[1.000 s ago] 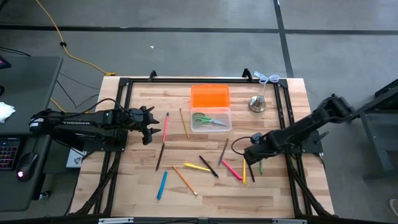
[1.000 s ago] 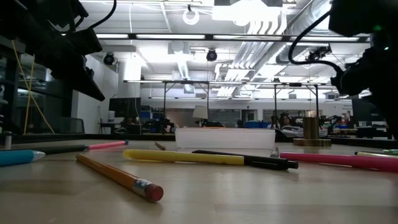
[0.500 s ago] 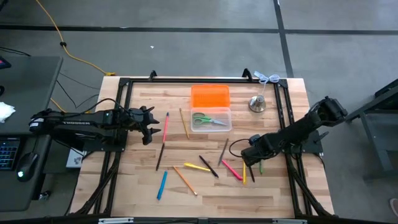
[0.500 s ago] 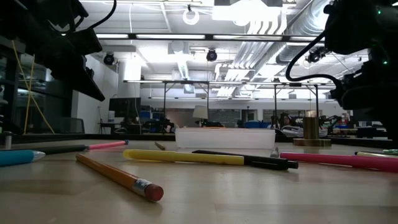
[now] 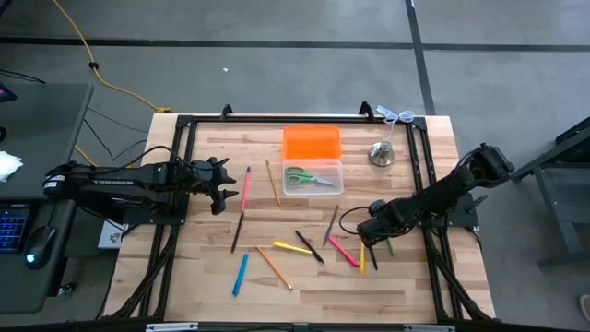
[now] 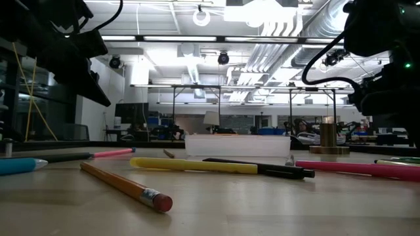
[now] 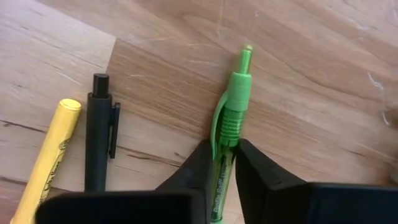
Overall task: Pick & place school supplies into a supply box
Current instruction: Put the green pen into the supply box
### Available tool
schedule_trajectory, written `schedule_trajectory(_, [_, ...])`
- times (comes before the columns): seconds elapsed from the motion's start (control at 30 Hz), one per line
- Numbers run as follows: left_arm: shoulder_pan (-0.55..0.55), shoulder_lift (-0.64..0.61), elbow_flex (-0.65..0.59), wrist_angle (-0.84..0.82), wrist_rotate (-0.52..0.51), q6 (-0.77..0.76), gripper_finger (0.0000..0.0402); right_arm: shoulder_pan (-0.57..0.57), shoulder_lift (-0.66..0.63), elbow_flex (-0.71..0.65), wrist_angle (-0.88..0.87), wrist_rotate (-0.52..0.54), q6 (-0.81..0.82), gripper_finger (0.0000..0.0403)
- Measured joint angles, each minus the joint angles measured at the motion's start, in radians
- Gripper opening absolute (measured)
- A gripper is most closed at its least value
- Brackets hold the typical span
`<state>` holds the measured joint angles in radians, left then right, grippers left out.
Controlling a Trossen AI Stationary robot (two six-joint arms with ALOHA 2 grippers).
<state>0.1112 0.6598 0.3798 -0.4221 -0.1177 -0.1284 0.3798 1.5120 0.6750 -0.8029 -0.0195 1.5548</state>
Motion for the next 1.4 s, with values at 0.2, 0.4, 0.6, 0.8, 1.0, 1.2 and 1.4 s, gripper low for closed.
schedule_trajectory(0.2, [0.000,0.000,0.000,0.000,0.000,0.000,0.0223,0.000,0.000,-0.001,-0.004,0.005,0.016,0.0017])
schedule_trajectory(0.4, [0.000,0.000,0.000,0.000,0.000,0.000,0.0223,0.000,-0.005,-0.001,-0.016,0.006,0.019,0.0014])
schedule_trajectory(0.6, [0.000,0.000,0.000,0.000,0.000,0.000,0.0223,-0.001,-0.077,-0.007,-0.065,0.048,0.073,0.0011])
schedule_trajectory(0.8, [0.000,0.000,0.000,0.000,0.000,0.000,0.0223,-0.001,-0.202,-0.006,-0.124,0.103,0.113,0.0009])
schedule_trajectory(1.0, [0.000,0.000,0.000,0.001,0.000,-0.001,0.0223,-0.001,-0.338,-0.006,-0.133,0.204,0.146,0.0009])
schedule_trajectory(1.2, [0.000,0.000,0.000,0.001,0.001,-0.011,0.0223,-0.001,-0.472,-0.005,-0.131,0.304,0.148,0.0010])
schedule_trajectory(1.4, [0.000,0.000,0.000,0.000,0.001,-0.011,0.0223,-0.001,-0.582,-0.005,-0.109,0.396,0.115,0.0010])
